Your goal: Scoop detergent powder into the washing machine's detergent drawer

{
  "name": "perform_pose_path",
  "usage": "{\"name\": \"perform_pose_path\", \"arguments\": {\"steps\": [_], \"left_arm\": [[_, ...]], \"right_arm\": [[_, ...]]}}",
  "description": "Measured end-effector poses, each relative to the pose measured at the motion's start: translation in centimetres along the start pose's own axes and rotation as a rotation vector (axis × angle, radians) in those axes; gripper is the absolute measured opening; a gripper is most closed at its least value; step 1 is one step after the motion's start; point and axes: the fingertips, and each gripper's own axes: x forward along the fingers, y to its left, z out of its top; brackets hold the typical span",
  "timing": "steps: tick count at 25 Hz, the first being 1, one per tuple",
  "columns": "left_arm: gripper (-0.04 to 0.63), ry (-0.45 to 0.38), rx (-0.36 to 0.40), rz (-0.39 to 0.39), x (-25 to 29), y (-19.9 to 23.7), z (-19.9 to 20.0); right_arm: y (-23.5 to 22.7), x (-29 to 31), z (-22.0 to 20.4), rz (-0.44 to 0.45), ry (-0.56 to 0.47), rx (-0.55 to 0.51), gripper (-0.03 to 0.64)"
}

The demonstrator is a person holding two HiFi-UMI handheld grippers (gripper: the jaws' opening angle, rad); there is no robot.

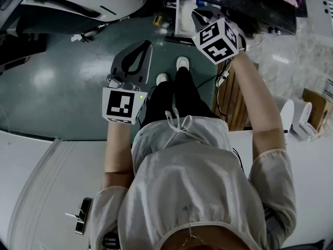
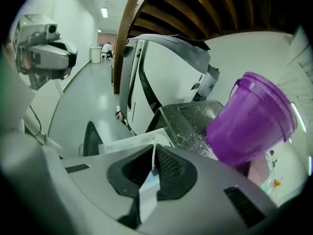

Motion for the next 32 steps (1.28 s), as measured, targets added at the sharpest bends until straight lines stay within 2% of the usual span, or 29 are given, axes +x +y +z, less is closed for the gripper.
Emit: {"name": "perform_pose_path", "arguments": {"steps": [6,10,14,20,25,29,32], "left_arm": [[0.023,-0.062,0.018,-0.007,0.3,-0.1,0.5],[0.023,-0.028,0.006,-0.013,0.1,0.0,0.0],[0.023,-0.066,0.016,-0.01,0.1,0.3,0.1],[0.023,-0.071,0.023,-0.021,-0.1,0.1,0.3],[0.023,-0.073,0.036,-0.036,-0.4,-0.5,0.6],[0.023,-0.082,0.055,-0.048,-0.8,-0.9,1.1],[0.023,-0.085,0.063,-0.054,-1.1,-1.2,1.6]], "right_arm": [[0.2,0.1,0.1,-0.075,0.023,-0.207,0.012],[0.1,0.2,0.3,-0.141,0.022,-0.338,0.012],[0.0,0.0,0.9,-0.222,0.002,-0.447,0.011],[0.3,-0.9,1.3,-0.29,-0.008,-0.532,0.011],[0.7,-1.9,1.8,-0.337,0.002,-0.643,0.011],[0.7,-2.9,2.0,-0.355,0.002,-0.647,0.011],[0.7,-3.7,2.0,-0.363,-0.008,-0.612,0.011]]}}
